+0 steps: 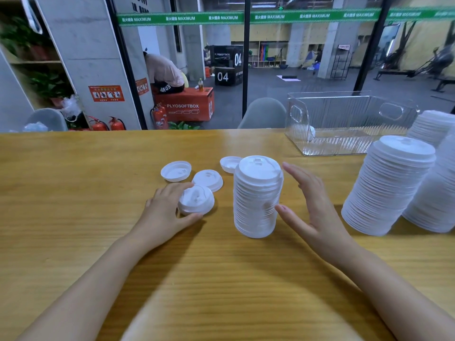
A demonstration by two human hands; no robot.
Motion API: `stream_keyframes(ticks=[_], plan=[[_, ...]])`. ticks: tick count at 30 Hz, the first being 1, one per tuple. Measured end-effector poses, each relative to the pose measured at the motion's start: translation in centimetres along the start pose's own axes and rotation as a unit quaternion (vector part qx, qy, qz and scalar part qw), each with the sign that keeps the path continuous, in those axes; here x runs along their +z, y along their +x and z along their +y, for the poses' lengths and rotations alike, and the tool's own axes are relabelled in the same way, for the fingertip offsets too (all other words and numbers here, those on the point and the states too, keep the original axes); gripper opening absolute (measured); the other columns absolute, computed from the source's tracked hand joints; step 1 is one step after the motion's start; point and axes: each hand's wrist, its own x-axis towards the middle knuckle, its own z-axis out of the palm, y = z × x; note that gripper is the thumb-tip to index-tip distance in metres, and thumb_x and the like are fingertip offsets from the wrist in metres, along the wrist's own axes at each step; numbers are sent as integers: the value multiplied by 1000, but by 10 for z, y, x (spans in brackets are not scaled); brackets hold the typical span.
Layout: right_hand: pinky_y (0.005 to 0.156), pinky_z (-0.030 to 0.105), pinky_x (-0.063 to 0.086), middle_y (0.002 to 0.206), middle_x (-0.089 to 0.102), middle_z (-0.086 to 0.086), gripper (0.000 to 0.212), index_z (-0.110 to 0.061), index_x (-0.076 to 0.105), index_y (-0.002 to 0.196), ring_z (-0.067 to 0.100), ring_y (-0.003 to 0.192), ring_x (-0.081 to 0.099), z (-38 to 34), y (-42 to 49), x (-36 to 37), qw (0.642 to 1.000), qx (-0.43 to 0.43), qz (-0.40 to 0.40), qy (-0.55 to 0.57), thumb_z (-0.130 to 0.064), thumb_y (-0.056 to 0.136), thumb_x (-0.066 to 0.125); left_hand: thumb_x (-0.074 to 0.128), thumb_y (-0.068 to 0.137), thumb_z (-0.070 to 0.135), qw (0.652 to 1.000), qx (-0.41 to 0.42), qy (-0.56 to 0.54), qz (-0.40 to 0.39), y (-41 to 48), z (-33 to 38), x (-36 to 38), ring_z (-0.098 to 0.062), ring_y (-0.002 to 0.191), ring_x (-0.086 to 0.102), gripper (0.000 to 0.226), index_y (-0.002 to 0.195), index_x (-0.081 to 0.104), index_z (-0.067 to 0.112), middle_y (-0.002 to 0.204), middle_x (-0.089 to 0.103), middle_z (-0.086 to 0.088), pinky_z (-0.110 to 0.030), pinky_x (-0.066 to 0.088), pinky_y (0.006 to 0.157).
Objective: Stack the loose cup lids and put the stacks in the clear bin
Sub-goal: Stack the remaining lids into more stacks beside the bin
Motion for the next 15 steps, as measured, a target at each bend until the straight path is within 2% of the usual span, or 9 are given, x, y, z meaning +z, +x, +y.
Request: stream_keyframes(ticks=[3,7,9,12,13,15], plan=[[112,29,32,148,36,-22,63,-35,29,149,8,134,36,1,-1,0,1000,6,-4,5,-49,92,53,69,80,54,1000,-7,29,9,-1,0,1,-15,126,38,69,141,41,39,140,44,14,-38,30,102],[110,30,34,148,35,-24,62,-37,29,148,8,132,38,2,-1,1,1000,1,-7,7,-47,92,53,69,84,48,1000,4,22,22,0,0,0,-12,125,40,58,136,47,39,136,47,17,-34,28,100],[110,31,34,148,35,-25,62,-37,28,148,8,133,38,2,-1,1,1000,1,-8,8,-47,93,53,69,82,53,999,21,-1,29,-1,2,-1,-12,122,43,53,130,53,36,131,48,18,-36,32,98],[110,30,34,148,35,-25,62,-37,28,148,9,132,39,2,-1,0,1000,4,-9,10,-48,93,53,55,71,66,997,28,-66,41,-2,6,-4,-8,117,49,59,120,60,34,126,51,17,-43,43,97],[110,30,34,148,35,-25,62,-37,28,149,9,132,39,2,-1,0,1000,5,-9,11,-48,92,52,55,71,66,995,32,-82,53,-3,8,-4,-7,116,50,58,118,61,34,124,53,16,-38,43,98],[110,30,34,148,35,-25,63,-38,27,149,8,132,39,1,-1,1,1000,4,-9,11,-49,92,52,61,73,61,991,36,-105,72,-4,11,-6,-6,115,51,53,117,63,32,122,55,12,-17,37,97]])
